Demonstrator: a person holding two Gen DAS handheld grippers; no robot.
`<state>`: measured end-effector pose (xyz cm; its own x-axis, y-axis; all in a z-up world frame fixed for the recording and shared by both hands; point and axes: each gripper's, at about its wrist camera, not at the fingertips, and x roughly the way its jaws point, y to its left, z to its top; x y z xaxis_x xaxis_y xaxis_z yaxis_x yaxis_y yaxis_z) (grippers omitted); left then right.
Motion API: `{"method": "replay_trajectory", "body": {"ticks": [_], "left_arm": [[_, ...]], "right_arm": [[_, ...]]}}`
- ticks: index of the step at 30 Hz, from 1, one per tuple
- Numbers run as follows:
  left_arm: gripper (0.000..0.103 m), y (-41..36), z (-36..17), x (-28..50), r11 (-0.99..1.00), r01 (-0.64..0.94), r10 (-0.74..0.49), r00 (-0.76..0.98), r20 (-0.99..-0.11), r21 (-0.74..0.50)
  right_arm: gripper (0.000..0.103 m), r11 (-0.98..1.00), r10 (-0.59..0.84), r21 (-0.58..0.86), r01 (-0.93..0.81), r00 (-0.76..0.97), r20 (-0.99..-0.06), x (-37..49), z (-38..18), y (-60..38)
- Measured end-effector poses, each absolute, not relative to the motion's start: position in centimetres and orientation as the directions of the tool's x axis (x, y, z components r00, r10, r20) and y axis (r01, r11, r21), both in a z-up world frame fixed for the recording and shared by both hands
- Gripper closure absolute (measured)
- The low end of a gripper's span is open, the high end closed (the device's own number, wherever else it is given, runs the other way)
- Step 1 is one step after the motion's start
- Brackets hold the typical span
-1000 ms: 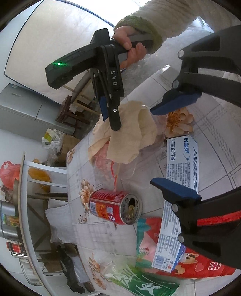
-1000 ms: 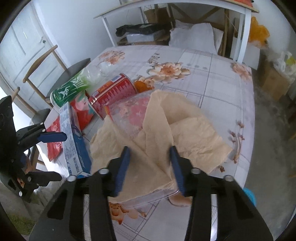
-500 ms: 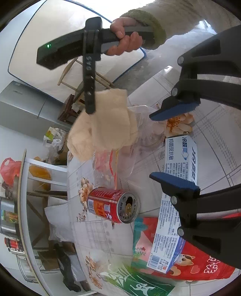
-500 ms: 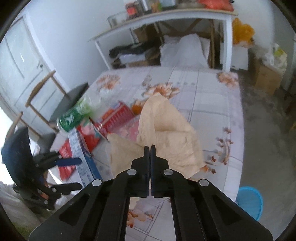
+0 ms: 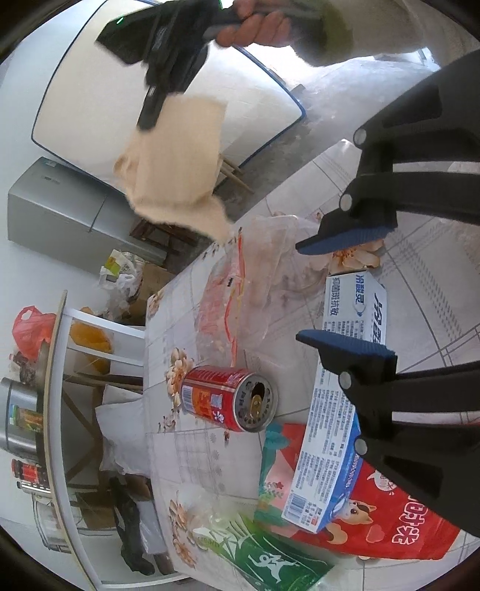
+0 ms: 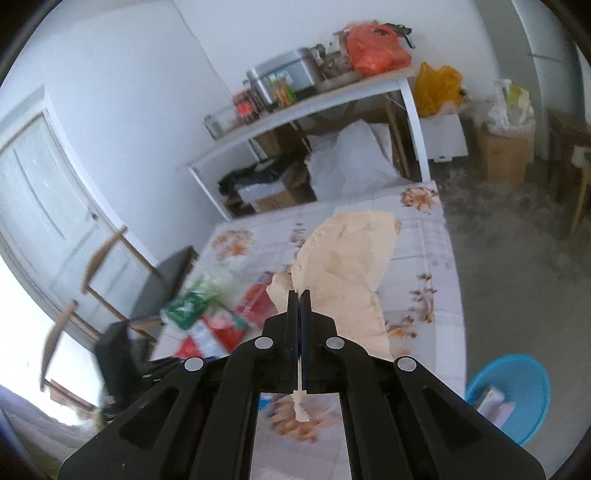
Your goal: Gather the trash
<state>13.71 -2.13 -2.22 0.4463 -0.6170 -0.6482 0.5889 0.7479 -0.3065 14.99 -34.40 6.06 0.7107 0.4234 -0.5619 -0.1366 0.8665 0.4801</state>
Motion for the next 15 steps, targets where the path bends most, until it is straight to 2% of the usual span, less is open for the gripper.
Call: {"method": "replay_trajectory", "body": {"ticks": [4, 8, 10, 15], "left_arm": [[0.065, -1.6, -1.3, 12.9, 0.744, 0.598, -0.624, 0.462, -0.63, -0.298], [0.065, -1.1, -0.3, 11.5, 0.734, 0.618, -0.634, 0.472, -0.613, -0.282], [0.065, -1.1, 0.0, 11.0, 0.725, 0.628, -0.641, 0.466, -0.61, -0.282], [0.065, -2.5, -0.1, 9.4, 0.677, 0.676, -0.675, 0.413, -0.612, -0.29]], "right_arm": [[0.103, 0.738, 0.563, 0.661, -0.134, 0.662, -0.494, 11.4, 4.7, -34.6], [0.103, 0.623, 0.619, 0.781, -0.038, 0.634, -0.464, 9.3, 0.7, -35.7], [0.103, 0.575, 0.625, 0.816, 0.054, 0.615, -0.481, 8.8, -2.3, -36.4], [0.103, 0.558, 0.58, 0.785, 0.27, 0.55, -0.601, 8.9, -8.5, -38.2]]}}
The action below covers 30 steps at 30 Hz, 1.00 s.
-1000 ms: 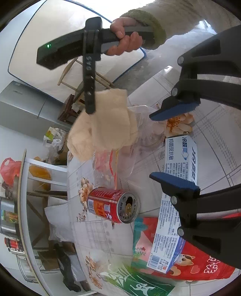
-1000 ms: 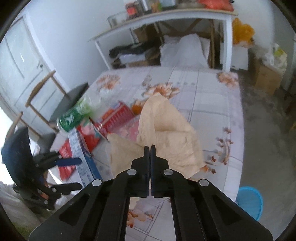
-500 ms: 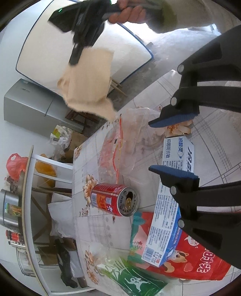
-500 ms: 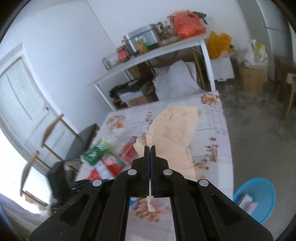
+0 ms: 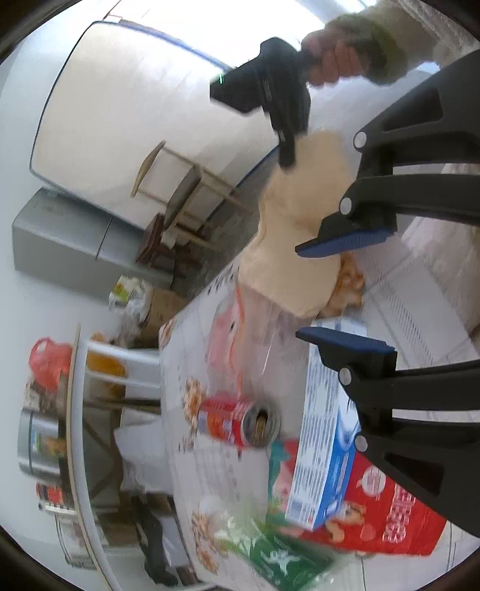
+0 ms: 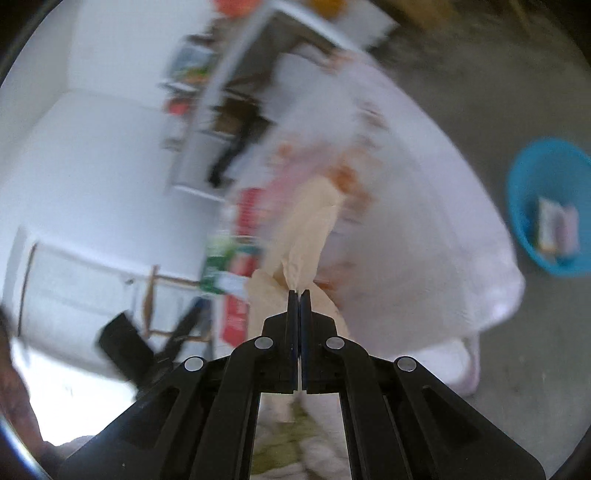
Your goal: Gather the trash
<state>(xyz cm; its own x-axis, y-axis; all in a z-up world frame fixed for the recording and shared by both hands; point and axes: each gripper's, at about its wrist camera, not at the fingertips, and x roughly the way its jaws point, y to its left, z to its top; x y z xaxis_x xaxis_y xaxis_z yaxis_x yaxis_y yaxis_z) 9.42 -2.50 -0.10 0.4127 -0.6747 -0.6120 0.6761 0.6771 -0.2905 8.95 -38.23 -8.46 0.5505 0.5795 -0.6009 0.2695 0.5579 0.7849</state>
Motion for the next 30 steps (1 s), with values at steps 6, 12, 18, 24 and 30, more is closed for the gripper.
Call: {"method": "replay_trajectory", "body": {"ticks": [6, 12, 18, 24, 30], "left_arm": [[0.07, -7.6, -1.1, 8.2, 0.606, 0.74, -0.7, 0.322, -0.637, -0.291], [0.078, -13.1, -4.2, 8.3, 0.554, 0.779, -0.687, 0.228, -0.691, -0.294], [0.088, -16.3, -9.1, 8.5, 0.568, 0.773, -0.612, 0.167, -0.773, -0.282], [0.088, -16.0, -9.4, 9.0, 0.559, 0.758, -0.632, 0.127, -0.765, -0.336], [0.088, -15.3, -9.3, 9.1, 0.55, 0.751, -0.649, 0.11, -0.752, -0.365]], "right_arm": [[0.103, 0.553, 0.605, 0.787, 0.274, 0.518, -0.605, 7.7, -7.8, -38.8], [0.103, 0.537, 0.592, 0.791, 0.293, 0.537, -0.601, 4.4, -6.6, -40.3], [0.103, 0.511, 0.576, 0.805, 0.302, 0.575, -0.581, 4.7, -7.7, -41.2], [0.103, 0.528, 0.555, 0.795, 0.298, 0.588, -0.588, 8.3, -9.3, -40.7], [0.103, 0.552, 0.568, 0.78, 0.295, 0.552, -0.611, 11.3, -11.6, -39.6]]}}
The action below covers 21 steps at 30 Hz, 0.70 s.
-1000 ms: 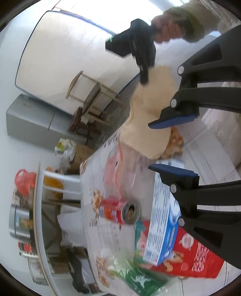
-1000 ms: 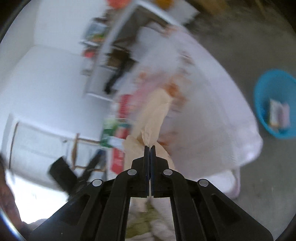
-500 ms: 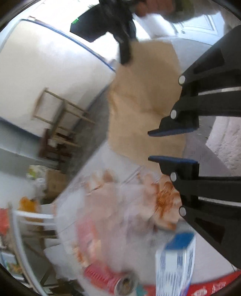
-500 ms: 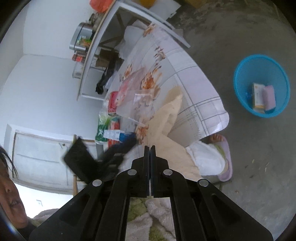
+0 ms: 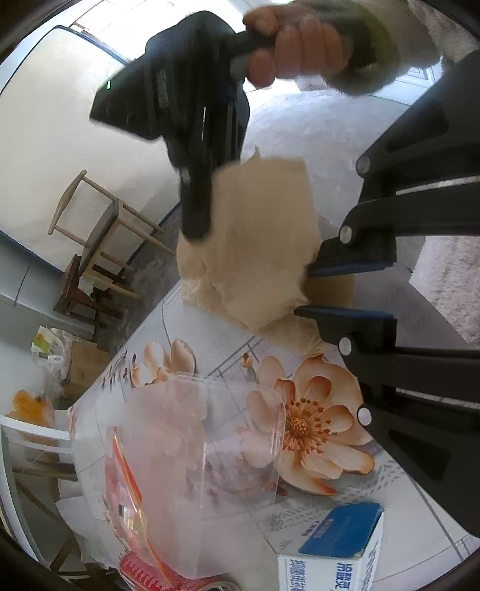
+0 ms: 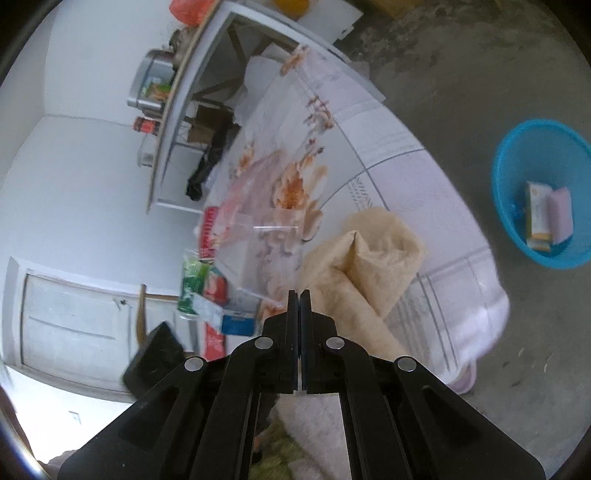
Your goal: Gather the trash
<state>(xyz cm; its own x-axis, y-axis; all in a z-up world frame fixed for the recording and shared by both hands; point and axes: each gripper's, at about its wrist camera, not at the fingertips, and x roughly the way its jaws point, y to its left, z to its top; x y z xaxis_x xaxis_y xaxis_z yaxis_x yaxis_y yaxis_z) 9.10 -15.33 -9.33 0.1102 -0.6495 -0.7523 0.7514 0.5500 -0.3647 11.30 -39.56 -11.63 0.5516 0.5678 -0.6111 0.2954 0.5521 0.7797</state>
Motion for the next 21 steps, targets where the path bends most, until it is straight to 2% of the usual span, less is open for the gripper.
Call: {"method": "replay_trajectory", "body": {"ticks": [5, 12, 18, 21], "left_arm": [[0.088, -13.8, -8.4, 8.6, 0.572, 0.76, -0.629, 0.165, -0.759, -0.309], [0.088, -12.2, -4.3, 7.4, 0.48, 0.815, -0.754, 0.193, -0.628, -0.326], [0.088, -17.3, -7.5, 8.0, 0.511, 0.832, -0.619, 0.182, -0.764, -0.216], [0.088, -18.2, -8.8, 8.1, 0.53, 0.819, -0.579, 0.16, -0.799, -0.22]], "right_arm": [[0.103, 0.602, 0.553, 0.726, 0.332, 0.483, -0.679, 12.2, -14.0, -38.7], [0.103, 0.636, 0.535, 0.701, 0.322, 0.471, -0.701, 11.8, -13.5, -38.6], [0.099, 0.644, 0.536, 0.701, 0.307, 0.472, -0.7, 12.0, -13.2, -38.2], [0.079, 0.644, 0.549, 0.714, 0.273, 0.485, -0.681, 11.8, -12.3, -37.9]]}}
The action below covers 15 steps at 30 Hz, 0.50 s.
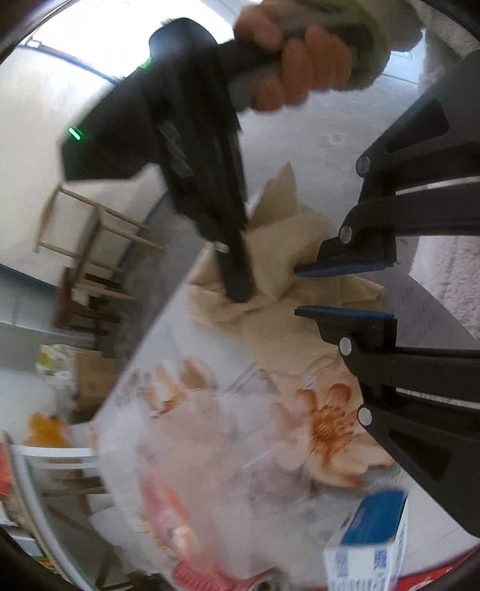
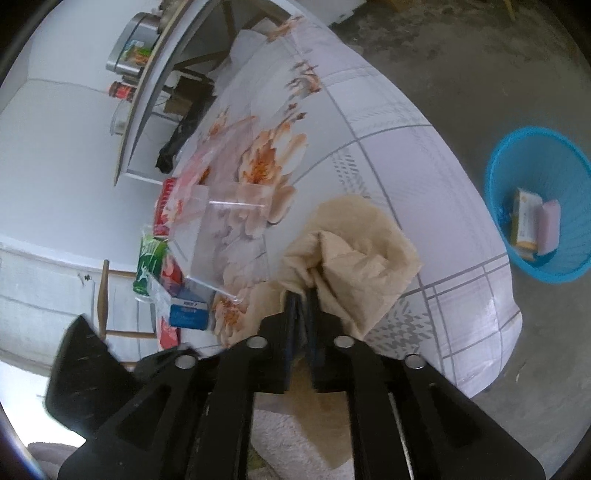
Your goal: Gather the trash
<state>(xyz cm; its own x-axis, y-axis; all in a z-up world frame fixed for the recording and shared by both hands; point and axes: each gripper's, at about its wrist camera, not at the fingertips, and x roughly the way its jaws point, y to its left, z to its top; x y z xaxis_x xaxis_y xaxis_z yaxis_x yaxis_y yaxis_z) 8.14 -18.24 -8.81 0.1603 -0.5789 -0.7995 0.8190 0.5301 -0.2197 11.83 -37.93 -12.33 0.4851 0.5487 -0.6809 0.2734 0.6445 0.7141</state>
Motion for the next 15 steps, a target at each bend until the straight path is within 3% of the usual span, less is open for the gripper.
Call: {"method": "replay_trajectory", "body": {"ticks": [2, 4, 8, 15], "left_arm": [[0.088, -18.5, -8.7, 8.1, 0.533, 0.821, -0.569, 0.167, -0.805, -0.207], [0.088, -18.6, -8.9, 8.1, 0.535, 0.819, -0.568, 0.168, -0.806, -0.205], [0.088, -18.4, -9.0, 8.1, 0.54, 0.813, -0.574, 0.165, -0.802, -0.218], [0.088, -17.5, -9.1, 7.8, 0.539, 0.812, -0.584, 0.168, -0.794, -0.225]], "right_arm": [[0.057, 0.65, 0.55, 0.72, 0.242, 0.504, -0.666, 11.2, -11.3, -38.1], [0.047, 0.664, 0.538, 0.72, 0.203, 0.539, -0.648, 10.3, -9.9, -38.5], [0.039, 0.648, 0.499, 0.729, 0.221, 0.599, -0.626, 8.5, -8.8, -40.6], [0.037, 0.58, 0.53, 0.751, 0.316, 0.555, -0.642, 8.7, -12.3, -41.0]]}}
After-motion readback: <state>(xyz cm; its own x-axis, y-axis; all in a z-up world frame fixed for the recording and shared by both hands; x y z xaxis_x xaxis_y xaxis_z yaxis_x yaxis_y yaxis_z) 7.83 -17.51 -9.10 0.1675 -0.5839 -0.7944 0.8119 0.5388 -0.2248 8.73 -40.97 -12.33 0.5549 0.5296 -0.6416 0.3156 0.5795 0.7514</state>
